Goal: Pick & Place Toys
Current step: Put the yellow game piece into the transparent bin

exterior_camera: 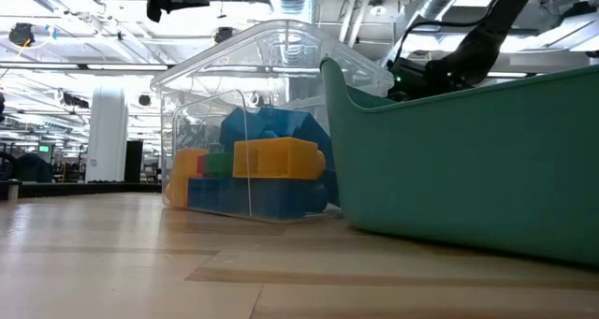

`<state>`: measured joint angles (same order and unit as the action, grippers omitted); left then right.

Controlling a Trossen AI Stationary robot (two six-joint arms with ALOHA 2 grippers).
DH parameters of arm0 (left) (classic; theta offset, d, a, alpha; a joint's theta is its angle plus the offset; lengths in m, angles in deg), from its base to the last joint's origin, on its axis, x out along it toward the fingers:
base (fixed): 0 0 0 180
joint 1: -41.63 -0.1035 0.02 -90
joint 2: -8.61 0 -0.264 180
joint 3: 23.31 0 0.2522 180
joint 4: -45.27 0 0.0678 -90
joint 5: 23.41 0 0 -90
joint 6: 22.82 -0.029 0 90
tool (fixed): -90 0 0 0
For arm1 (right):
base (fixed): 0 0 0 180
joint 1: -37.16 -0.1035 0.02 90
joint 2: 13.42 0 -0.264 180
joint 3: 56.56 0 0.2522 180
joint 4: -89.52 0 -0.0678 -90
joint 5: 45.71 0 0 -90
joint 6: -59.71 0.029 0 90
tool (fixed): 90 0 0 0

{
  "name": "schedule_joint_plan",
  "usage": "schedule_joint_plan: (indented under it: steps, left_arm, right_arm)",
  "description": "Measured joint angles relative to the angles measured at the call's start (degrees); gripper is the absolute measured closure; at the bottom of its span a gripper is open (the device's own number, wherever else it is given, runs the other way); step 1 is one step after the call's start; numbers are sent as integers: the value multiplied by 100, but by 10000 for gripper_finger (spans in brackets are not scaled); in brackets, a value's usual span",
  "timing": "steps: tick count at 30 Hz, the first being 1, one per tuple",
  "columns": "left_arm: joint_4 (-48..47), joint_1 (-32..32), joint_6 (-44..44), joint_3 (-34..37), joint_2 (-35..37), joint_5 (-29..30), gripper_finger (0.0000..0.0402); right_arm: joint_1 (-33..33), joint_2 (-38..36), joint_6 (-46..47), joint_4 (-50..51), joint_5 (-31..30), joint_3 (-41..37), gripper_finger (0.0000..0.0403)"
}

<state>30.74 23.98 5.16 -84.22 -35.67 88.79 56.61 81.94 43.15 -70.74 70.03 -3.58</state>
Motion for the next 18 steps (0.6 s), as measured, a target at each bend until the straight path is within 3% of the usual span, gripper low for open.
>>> schedule_joint_plan:
  steps: [7,11,15,18]
  left_arm:
    - [5,69,2,0,280,-304,113]
    - [-11,163,-2,0,429,-306,113]
    - [23,260,-63,0,540,-306,113]
    - [121,331,-210,0,579,-303,113]
  right_arm:
    - [-258,28,270,-112,-513,-2,140]
    - [-250,35,511,-58,-598,3,211]
    - [-244,37,612,131,-712,9,314]
    - [-167,-61,652,379,-569,5,316]
